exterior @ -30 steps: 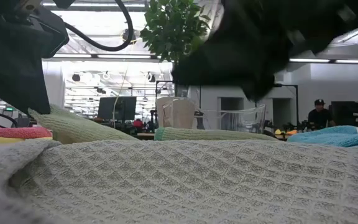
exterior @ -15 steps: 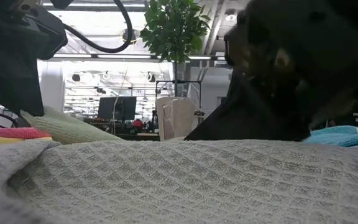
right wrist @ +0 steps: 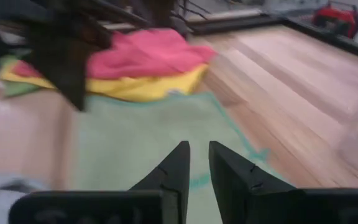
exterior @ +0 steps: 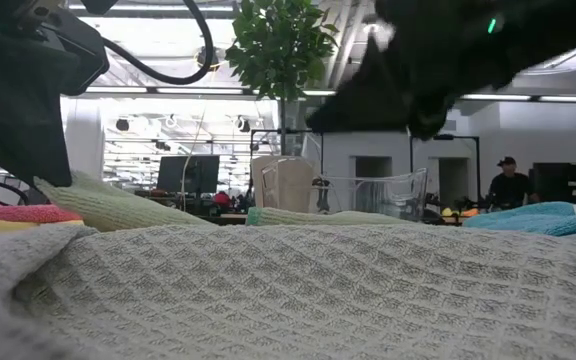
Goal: Fold microfiber towels
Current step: Fold the light green microfiber cloth
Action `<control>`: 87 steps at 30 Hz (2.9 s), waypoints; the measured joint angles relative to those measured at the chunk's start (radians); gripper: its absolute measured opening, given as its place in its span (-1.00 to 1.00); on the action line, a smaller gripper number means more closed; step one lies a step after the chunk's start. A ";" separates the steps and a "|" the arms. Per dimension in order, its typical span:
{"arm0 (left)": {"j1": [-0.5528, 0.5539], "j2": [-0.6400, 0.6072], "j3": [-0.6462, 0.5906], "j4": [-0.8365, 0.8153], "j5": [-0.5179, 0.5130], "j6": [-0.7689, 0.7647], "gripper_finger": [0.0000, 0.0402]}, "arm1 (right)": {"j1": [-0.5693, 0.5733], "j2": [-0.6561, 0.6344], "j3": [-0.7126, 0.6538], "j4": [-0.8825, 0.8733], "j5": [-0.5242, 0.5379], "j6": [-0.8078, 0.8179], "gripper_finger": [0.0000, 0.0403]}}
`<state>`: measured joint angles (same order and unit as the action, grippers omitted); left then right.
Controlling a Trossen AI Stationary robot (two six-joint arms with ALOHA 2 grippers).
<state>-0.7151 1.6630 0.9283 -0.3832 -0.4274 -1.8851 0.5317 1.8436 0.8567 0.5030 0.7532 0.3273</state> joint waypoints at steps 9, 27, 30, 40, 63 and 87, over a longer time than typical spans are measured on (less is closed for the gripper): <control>0.002 0.000 0.000 0.000 -0.003 -0.002 -0.99 | -0.106 0.027 -0.143 0.139 -0.098 0.068 -0.66; 0.005 0.000 0.000 0.028 -0.002 -0.015 -0.99 | -0.166 0.120 -0.170 0.228 -0.212 0.130 -0.68; 0.005 0.000 0.000 0.040 -0.002 -0.014 -0.99 | -0.158 0.023 -0.167 0.231 -0.212 0.072 -0.68; 0.005 0.000 0.000 0.144 0.000 0.030 -0.99 | -0.006 -0.075 -0.164 0.246 -0.204 0.080 -0.68; 0.036 0.000 0.000 0.233 0.090 0.070 -0.99 | 0.070 0.309 0.044 0.248 -0.224 0.279 -0.68; 0.181 0.000 0.039 0.431 0.206 0.219 -0.99 | 0.069 0.313 0.050 0.236 -0.232 0.277 -0.68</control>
<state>-0.5344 1.6627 0.9677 0.0476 -0.2214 -1.6657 0.6010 2.1571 0.9066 0.7392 0.5217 0.6041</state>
